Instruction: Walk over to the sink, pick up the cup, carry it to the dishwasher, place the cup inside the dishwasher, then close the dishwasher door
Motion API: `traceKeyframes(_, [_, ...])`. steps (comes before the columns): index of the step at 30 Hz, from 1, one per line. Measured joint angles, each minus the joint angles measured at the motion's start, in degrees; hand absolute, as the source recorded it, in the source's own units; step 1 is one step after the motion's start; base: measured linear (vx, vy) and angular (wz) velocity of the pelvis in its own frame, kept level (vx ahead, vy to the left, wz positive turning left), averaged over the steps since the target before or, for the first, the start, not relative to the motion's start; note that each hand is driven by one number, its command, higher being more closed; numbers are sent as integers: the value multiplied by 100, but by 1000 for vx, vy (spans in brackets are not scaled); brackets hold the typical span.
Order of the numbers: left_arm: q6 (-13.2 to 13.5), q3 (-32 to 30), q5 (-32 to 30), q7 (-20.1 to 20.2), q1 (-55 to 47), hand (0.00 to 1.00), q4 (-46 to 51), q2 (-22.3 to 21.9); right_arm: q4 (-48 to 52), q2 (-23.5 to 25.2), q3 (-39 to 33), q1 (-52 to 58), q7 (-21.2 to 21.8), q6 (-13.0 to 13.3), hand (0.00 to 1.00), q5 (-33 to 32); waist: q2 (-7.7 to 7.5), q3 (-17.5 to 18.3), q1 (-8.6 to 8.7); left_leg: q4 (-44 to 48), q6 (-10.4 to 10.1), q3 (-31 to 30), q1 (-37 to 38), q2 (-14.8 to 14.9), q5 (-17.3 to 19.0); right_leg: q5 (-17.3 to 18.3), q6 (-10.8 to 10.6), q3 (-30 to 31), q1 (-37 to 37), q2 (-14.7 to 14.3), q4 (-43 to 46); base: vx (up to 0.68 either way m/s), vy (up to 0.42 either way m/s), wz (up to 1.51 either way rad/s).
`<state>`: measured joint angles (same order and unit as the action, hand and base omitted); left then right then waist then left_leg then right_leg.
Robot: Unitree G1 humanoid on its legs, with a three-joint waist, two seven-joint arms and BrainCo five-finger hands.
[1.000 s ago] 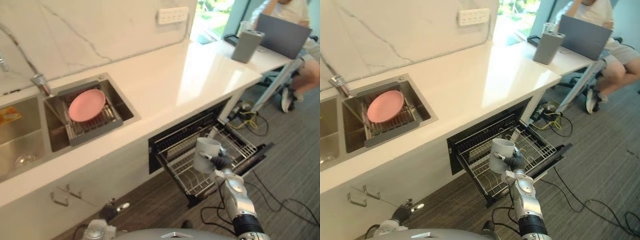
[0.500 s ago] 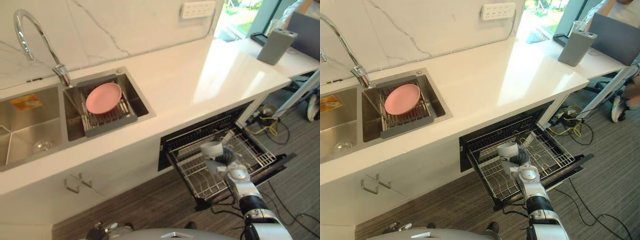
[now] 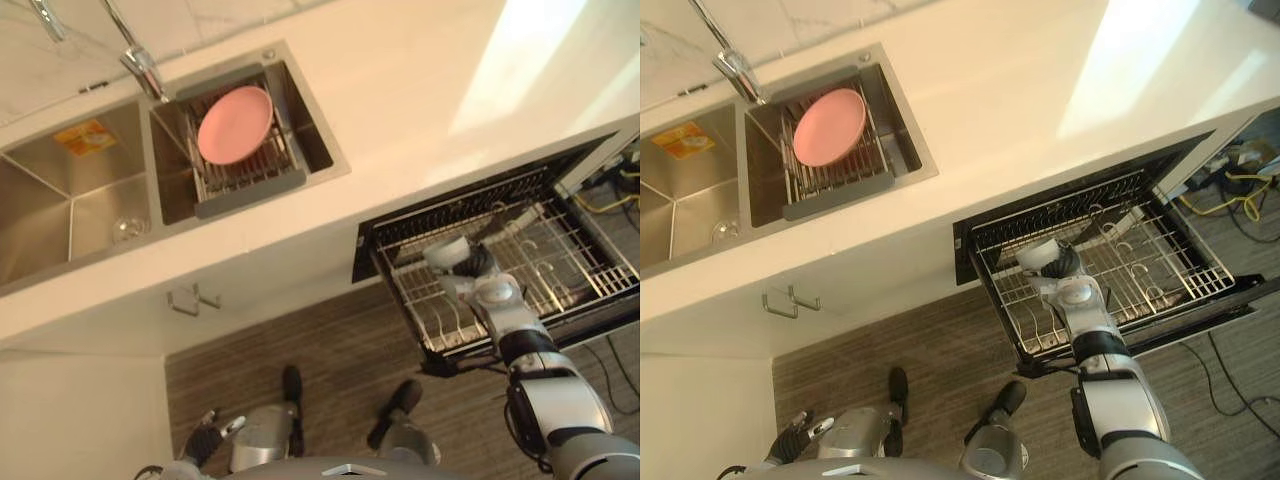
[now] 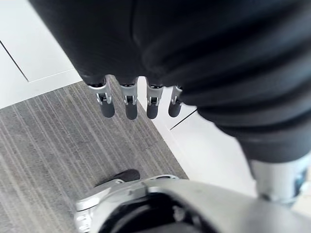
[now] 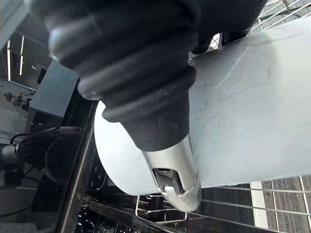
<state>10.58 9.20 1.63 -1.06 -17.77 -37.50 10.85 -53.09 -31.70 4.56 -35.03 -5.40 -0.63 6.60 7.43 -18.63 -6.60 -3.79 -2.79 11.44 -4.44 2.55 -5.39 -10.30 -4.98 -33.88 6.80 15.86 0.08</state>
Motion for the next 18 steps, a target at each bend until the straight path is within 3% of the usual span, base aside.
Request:
traceKeyframes(5, [481, 96, 109, -304, 68, 0, 368, -2, -535, -308, 230, -423, -135, 47, 100, -65, 178, -362, -131, 99, 86, -65, -159, -4, -83, 65, 41, -2, 200, 90, 328, 21, -9, 7])
traceKeyframes(7, [771, 128, 230, -626, 49, 0, 696, -1, -659, -401, 284, -633, -159, 72, 100, -297, 233, -434, -151, 116, 104, -119, -325, -14, -109, 159, 53, -12, 411, 163, 542, 8, -7, 11])
traceKeyframes(9, [883, 189, 326, -758, 62, 0, 1086, 0, -666, -491, 344, -659, -275, 118, 100, -316, 333, -564, -148, 71, 108, -231, -375, -26, -188, 250, 54, -94, 464, 218, 706, 5, -16, 24])
traceKeyframes(18, [929, 372, 328, -725, 31, 0, 1222, -1, -951, -481, 426, -769, -290, 111, 100, -739, 434, -646, -291, 40, 82, -391, -567, -27, -298, 543, 93, -133, 771, 370, 1233, -4, -37, 11])
